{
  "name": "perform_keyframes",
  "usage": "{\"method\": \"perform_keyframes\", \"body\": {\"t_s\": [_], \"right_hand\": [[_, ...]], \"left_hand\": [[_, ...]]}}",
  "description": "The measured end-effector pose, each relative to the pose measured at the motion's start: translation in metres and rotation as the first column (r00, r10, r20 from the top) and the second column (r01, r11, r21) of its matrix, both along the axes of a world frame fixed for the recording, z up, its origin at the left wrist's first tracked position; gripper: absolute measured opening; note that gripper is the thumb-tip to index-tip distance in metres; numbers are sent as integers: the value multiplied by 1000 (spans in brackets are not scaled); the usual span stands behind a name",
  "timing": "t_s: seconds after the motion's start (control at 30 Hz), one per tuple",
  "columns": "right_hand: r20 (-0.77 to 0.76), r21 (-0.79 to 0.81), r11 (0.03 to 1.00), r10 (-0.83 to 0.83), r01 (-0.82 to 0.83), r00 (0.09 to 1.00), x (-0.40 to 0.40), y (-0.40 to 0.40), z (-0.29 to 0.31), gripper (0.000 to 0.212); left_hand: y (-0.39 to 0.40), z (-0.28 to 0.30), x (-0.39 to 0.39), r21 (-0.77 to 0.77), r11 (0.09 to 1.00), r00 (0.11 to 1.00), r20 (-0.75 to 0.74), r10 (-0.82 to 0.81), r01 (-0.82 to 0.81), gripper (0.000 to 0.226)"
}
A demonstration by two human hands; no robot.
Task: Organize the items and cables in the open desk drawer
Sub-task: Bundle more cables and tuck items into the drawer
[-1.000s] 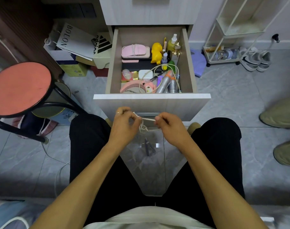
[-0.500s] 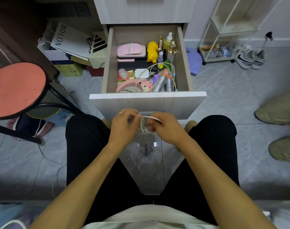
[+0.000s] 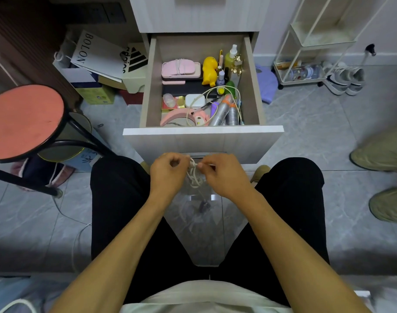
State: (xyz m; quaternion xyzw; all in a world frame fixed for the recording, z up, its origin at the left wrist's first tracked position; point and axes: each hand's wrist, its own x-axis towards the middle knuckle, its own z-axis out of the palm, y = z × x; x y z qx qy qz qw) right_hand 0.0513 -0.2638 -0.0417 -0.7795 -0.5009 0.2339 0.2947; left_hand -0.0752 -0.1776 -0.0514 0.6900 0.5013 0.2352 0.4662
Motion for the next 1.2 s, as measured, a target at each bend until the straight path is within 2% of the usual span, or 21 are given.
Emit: {"method": "perform_keyframes", "body": {"t_s": [0.1,0.2,0.27,0.33,0.37,0.43,0.5,0.53,0.67,0.73,0.83,0.87,0.97,1.1,1.2], "right_hand": [[104,10,997,78,-80,991,-7,-4,-4,35],[121,88,993,71,-82,990,-7,-10,-12,34],[150,126,987,84,-103,985,-6,-14,-13,31],[120,145,988,43,-60,992,-5,-18,-12,27],[48,158,987,-13,5,999,-5,-19,-12,24],[-192,160,968,-163,195,968,2,-20,-11,22],[-444,102,931,-272,350,854,5,-16,-9,21],[-528,66,924,-288,377,799,5,-12,-7,19],[-699,-125,946,-298,299,650,0,-6,1,7],[-755,-184,947,-307,262,579,0,-7,-1,20],[-745,-153,973,-228,172,627,-3,-11,-12,55],[-730,-135,981,-193,139,655,-4,-12,-16,61],[-667,-76,989,-144,126,731,-6,-15,-22,41],[-649,-2,982,-146,190,747,-6,-16,-18,13],[-561,15,988,-120,155,819,-5,-14,-18,12]], "left_hand": [[4,-1,6,-131,988,996,-59,72,-79,29],[7,-7,8,-266,948,984,-89,156,-175,33],[14,-12,2,-392,863,947,-74,314,-317,33],[21,-15,-6,-523,776,916,-20,401,-352,30],[22,-15,-10,-577,754,915,27,402,-314,26],[20,-12,-11,-647,736,924,128,361,-198,20],[17,-8,-10,-656,747,924,208,321,-112,18],[16,-5,-10,-642,761,922,235,308,-91,18],[13,-2,-8,-585,804,922,245,301,-107,20],[11,-2,-8,-591,797,918,237,319,-124,20],[11,-1,-12,-631,768,896,271,352,-110,20],[11,1,-13,-643,760,891,283,354,-98,20],[8,2,-15,-650,758,893,304,332,-60,20],[5,2,-15,-626,777,925,254,283,-66,22],[7,0,-13,-633,772,932,239,274,-64,24]]}}
